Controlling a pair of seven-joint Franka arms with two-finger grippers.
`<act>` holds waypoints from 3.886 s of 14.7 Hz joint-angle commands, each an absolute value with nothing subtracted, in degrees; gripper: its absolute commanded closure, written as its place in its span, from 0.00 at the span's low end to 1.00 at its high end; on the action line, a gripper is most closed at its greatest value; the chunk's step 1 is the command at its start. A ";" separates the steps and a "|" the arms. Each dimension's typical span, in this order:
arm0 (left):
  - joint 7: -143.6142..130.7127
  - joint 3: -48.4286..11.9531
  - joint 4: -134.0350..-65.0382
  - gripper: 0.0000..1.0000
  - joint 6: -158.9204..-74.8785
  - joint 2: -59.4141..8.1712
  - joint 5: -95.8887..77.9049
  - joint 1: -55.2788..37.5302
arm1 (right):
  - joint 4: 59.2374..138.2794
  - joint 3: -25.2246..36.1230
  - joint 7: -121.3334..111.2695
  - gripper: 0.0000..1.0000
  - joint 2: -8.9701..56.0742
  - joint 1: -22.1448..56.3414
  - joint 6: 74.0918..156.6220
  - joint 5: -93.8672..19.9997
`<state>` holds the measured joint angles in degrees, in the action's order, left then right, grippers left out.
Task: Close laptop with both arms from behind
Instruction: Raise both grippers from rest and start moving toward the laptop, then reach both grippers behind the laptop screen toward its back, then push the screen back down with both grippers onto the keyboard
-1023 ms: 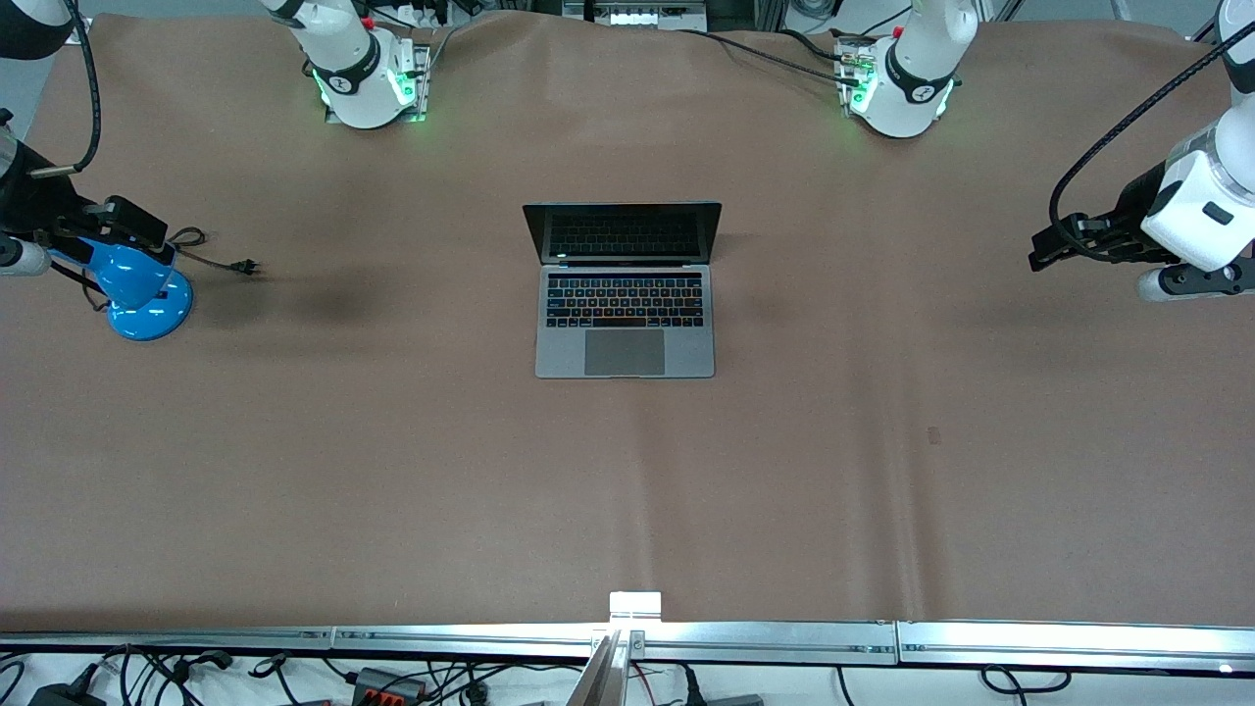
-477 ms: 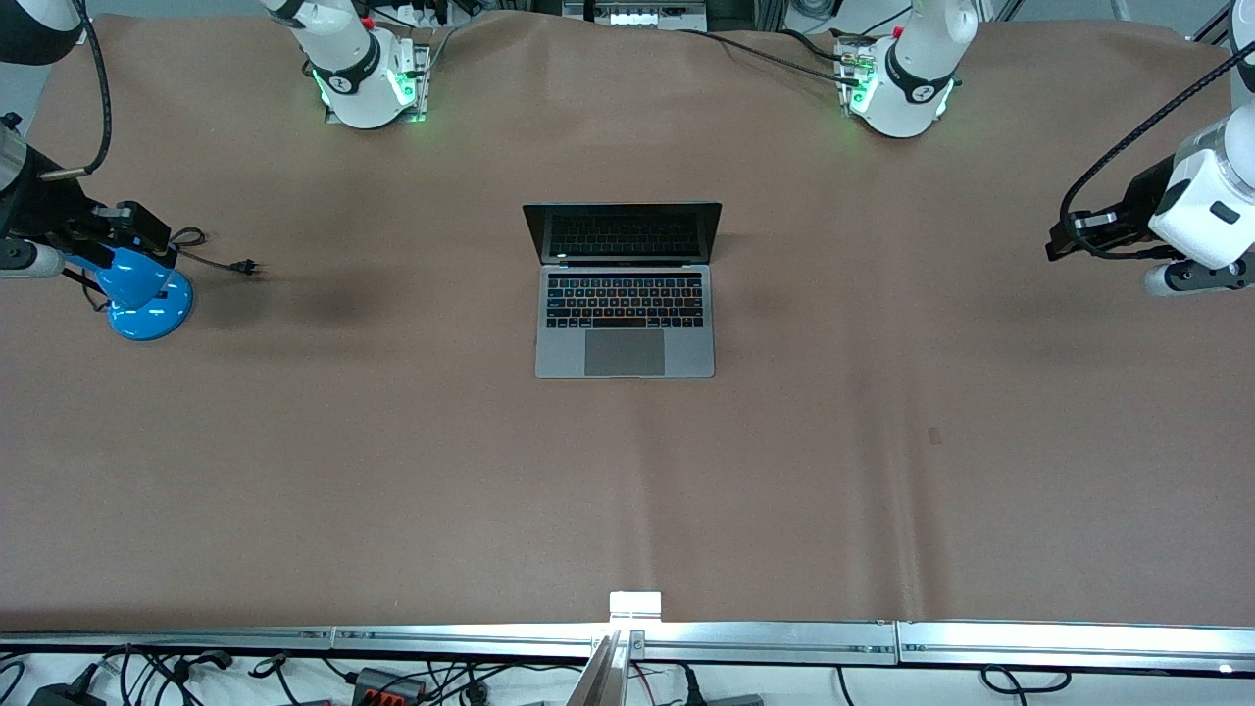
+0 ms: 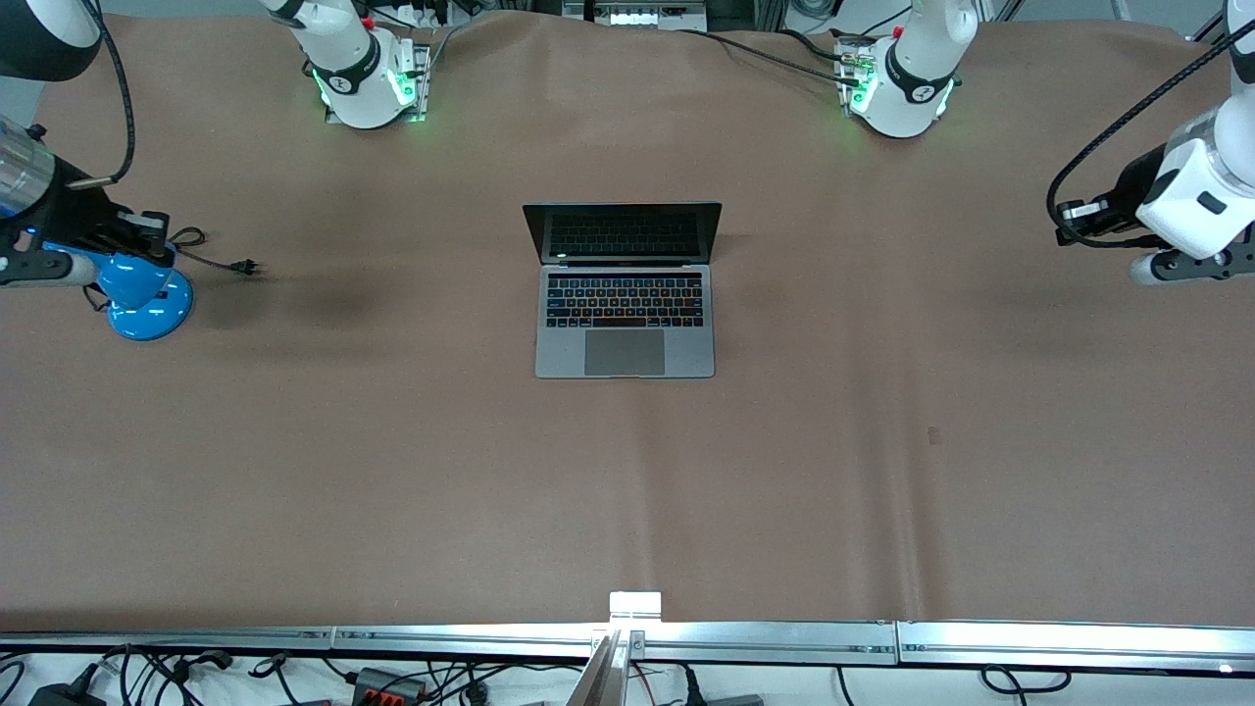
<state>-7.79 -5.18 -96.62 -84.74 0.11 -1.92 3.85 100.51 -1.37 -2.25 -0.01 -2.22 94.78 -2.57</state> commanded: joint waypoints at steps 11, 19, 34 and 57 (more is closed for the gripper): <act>-5.45 -15.81 -108.52 0.99 -83.22 3.16 -20.72 2.90 | 104.14 -1.41 1.05 1.00 6.15 11.15 83.58 -18.96; -5.71 -29.95 -127.77 1.00 -105.08 7.56 -33.98 2.90 | 108.63 -1.41 7.91 1.00 9.93 22.83 86.66 -29.44; -14.15 -42.36 -129.20 1.00 -128.57 -6.67 -36.21 2.72 | 118.65 -0.79 21.09 1.00 8.26 38.15 110.29 -28.48; -18.02 -35.60 -108.38 1.00 -135.44 -34.79 -16.44 1.67 | 100.74 0.09 27.69 1.00 28.89 34.36 121.91 -23.82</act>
<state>-16.43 -35.98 -112.29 -135.25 -30.56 -19.26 2.95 107.95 -0.24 26.52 22.22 34.59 122.56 -24.63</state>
